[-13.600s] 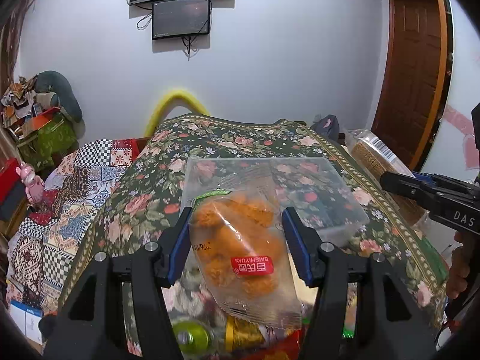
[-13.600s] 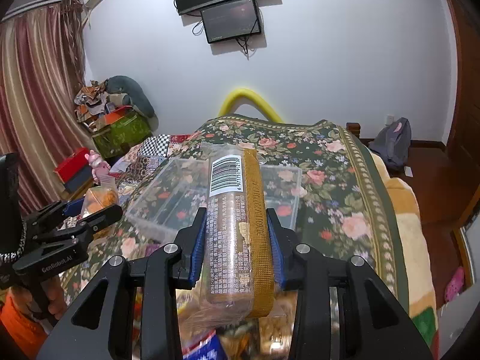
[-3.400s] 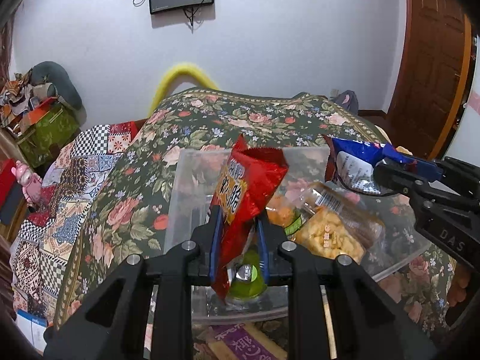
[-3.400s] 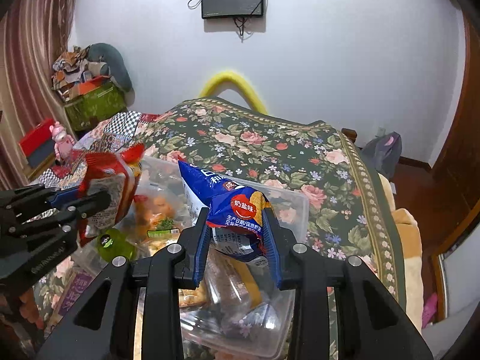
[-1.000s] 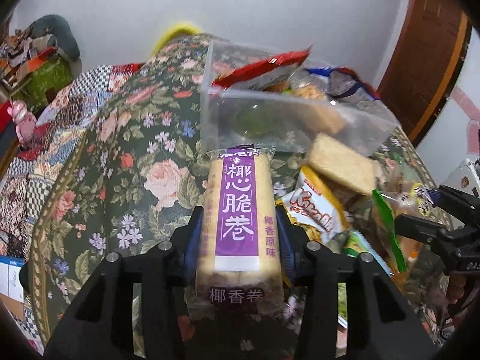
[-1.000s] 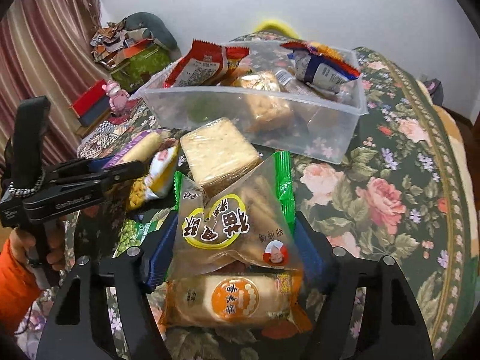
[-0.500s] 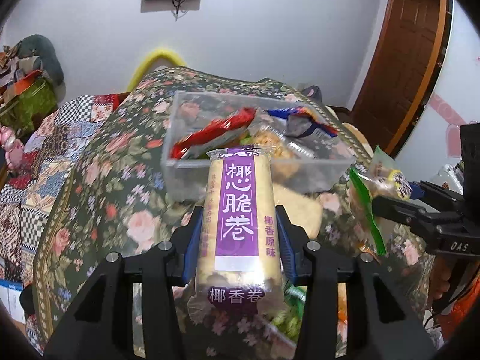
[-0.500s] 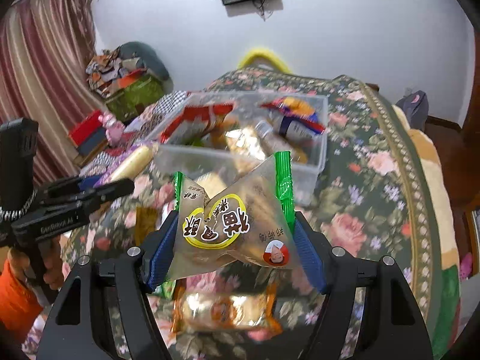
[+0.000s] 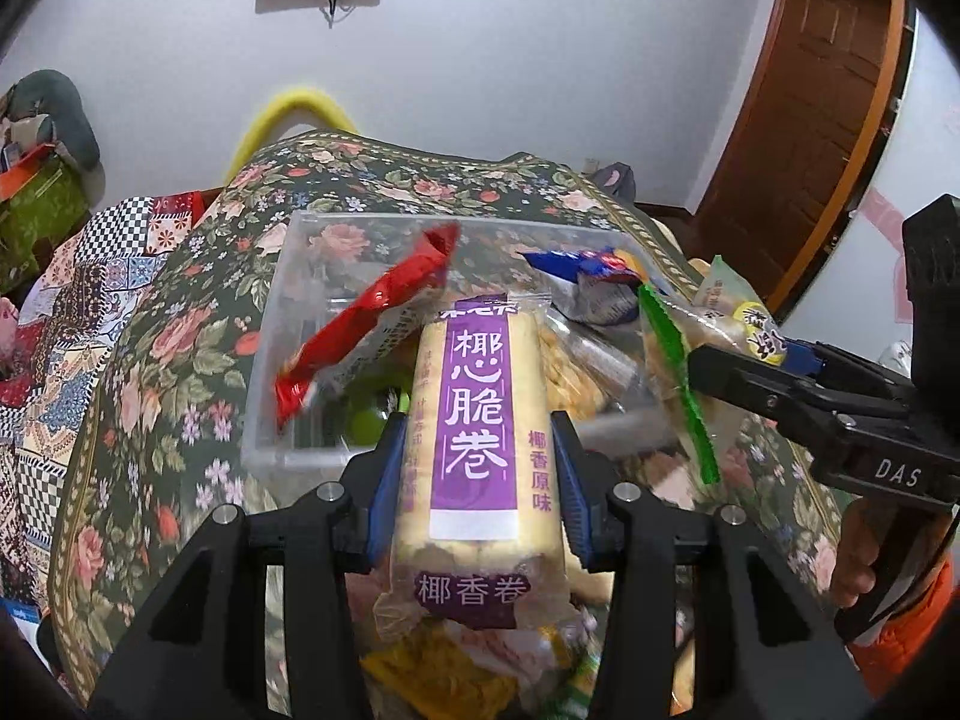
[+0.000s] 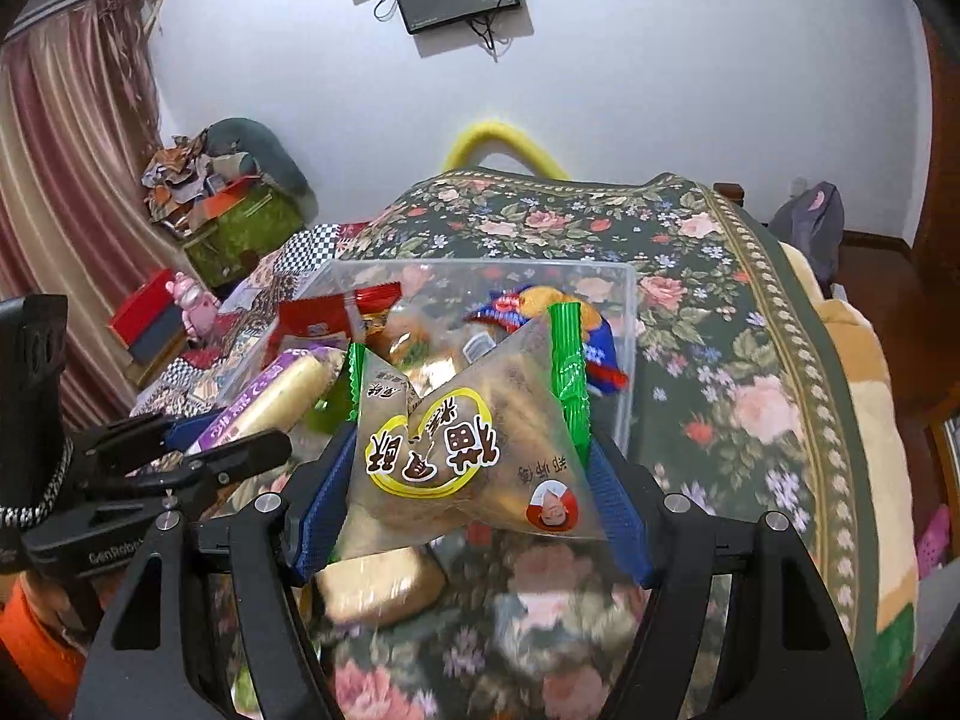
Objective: Organize snacks
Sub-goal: 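Lower coconut roll into box with left tool while right tool drops its bag in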
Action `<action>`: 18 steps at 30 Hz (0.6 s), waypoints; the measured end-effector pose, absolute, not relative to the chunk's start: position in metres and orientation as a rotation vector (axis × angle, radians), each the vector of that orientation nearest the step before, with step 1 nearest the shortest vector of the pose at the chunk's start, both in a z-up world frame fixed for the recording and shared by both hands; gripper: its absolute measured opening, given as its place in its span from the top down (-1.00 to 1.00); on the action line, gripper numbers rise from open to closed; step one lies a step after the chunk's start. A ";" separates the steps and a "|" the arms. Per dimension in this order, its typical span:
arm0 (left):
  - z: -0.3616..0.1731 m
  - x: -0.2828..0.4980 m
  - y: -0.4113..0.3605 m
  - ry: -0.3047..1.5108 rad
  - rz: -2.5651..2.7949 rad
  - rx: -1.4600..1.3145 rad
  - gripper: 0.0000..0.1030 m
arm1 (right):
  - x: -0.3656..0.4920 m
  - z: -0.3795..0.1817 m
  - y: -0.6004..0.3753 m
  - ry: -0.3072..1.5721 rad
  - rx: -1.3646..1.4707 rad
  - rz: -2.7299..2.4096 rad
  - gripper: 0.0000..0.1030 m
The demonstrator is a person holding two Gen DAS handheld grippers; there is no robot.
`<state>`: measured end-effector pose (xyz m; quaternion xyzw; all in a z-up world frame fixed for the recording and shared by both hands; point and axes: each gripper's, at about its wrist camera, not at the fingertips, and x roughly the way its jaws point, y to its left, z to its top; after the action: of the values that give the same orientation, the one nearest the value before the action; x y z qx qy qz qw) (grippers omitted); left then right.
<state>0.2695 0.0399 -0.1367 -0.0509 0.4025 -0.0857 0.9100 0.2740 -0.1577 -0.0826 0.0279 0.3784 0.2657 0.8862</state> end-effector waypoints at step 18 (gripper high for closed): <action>-0.153 0.311 0.047 0.853 -0.113 -0.097 0.12 | 0.303 -0.095 -0.138 0.812 0.035 0.537 -0.39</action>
<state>0.3109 0.0472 -0.1529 -0.0468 0.4131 -0.0546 0.9078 0.3027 -0.1379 -0.0950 0.0170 0.3899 0.2582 0.8837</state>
